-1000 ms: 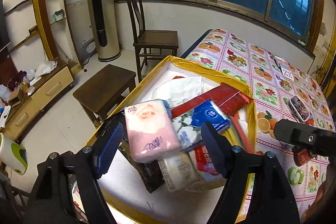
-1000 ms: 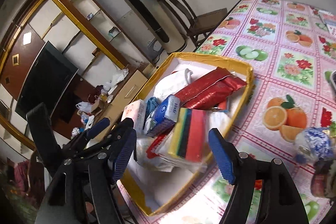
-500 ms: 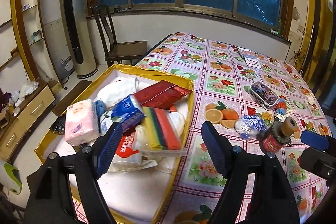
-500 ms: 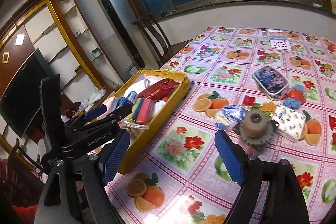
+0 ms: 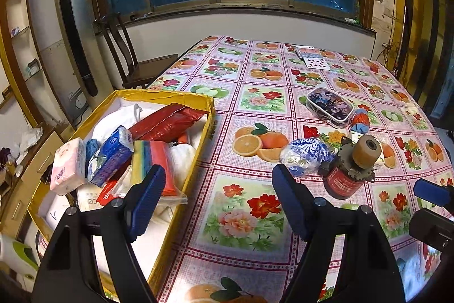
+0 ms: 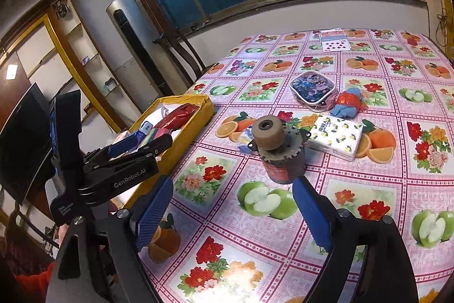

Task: Organize soft objects
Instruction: 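Move the left tool to the blue wrapped pack while the right tool approaches the white Nanjiren pack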

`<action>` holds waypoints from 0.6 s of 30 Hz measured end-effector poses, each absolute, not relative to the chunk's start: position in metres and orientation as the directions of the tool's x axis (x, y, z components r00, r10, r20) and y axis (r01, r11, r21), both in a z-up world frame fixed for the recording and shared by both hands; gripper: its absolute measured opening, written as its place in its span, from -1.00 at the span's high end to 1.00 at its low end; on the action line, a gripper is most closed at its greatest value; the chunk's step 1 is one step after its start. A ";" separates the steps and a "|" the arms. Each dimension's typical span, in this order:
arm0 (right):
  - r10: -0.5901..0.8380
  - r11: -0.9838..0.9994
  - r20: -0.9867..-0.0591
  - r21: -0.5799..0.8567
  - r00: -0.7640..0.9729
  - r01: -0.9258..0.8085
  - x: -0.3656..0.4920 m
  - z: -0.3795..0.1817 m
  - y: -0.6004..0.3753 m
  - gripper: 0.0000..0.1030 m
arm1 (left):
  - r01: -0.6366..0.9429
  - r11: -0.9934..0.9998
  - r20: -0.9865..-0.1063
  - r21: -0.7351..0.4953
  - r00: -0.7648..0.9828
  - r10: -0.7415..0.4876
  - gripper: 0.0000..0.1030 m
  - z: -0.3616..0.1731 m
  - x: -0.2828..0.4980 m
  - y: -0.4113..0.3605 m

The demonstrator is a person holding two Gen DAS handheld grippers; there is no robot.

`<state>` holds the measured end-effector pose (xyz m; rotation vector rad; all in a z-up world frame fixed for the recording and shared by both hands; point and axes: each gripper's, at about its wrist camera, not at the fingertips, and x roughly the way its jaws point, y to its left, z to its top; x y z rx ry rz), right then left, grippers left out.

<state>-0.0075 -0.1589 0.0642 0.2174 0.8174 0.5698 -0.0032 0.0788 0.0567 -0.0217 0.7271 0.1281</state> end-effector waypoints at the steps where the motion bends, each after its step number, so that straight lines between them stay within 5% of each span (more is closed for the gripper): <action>1: 0.555 0.831 -0.628 0.396 0.545 -0.390 -0.007 0.062 -0.162 -0.71 | -0.123 0.992 -0.667 0.026 0.737 0.109 -0.51 0.056 -0.002 0.077; 11: 0.536 0.844 -0.636 0.406 0.555 -0.350 0.001 0.053 -0.189 -0.71 | -0.098 0.995 -0.701 0.028 0.707 0.089 -0.51 0.044 0.016 0.068; 18: 0.478 0.878 -0.669 0.380 0.569 -0.291 0.017 0.051 -0.217 -0.73 | 0.016 0.987 -0.792 -0.163 0.595 -0.140 -0.50 0.034 0.066 0.081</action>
